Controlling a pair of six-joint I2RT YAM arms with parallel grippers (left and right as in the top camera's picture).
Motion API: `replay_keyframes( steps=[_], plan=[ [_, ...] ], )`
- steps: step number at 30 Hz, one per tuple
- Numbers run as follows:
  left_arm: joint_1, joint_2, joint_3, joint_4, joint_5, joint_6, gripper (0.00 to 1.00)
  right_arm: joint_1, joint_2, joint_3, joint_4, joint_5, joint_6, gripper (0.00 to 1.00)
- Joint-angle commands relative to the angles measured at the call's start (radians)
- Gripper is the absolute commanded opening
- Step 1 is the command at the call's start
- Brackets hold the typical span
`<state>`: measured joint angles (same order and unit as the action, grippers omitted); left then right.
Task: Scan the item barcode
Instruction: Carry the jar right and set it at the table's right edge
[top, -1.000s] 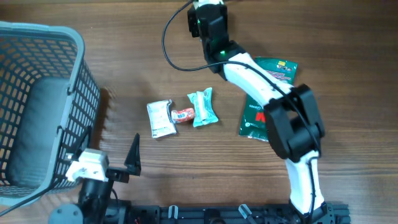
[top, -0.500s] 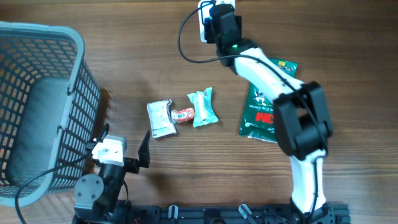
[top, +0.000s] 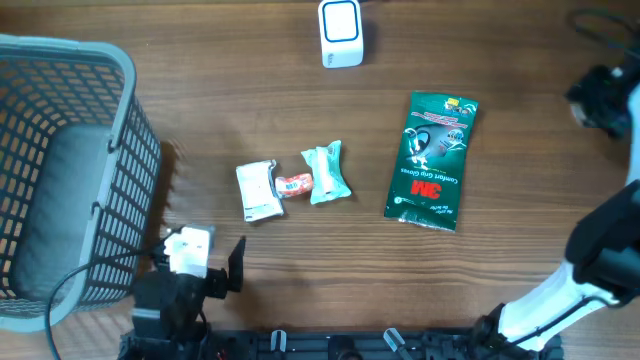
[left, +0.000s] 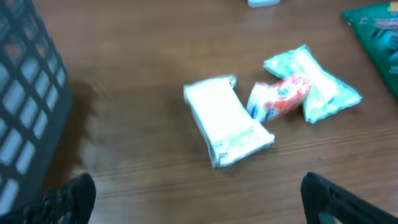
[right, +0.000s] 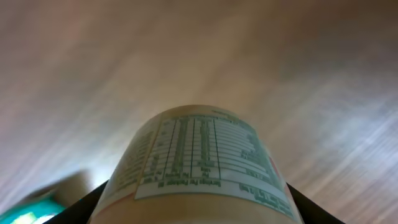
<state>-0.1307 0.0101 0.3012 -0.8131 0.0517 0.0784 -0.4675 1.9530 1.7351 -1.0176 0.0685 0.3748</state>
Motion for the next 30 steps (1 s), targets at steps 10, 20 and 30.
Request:
replay_keyframes(
  steps=[10,20,30],
  plan=[
    [0.004,-0.002,-0.003,-0.083,0.011,0.019,1.0,-0.136,0.225,-0.013,-0.031,-0.04,0.014,1.0],
    [0.004,-0.002,-0.003,-0.082,0.011,0.019,1.0,0.006,0.034,0.348,-0.368,-0.296,-0.008,1.0],
    [0.004,-0.002,-0.003,-0.083,0.011,0.019,1.0,0.69,0.048,0.141,-0.339,0.186,0.129,1.0]
  ],
)
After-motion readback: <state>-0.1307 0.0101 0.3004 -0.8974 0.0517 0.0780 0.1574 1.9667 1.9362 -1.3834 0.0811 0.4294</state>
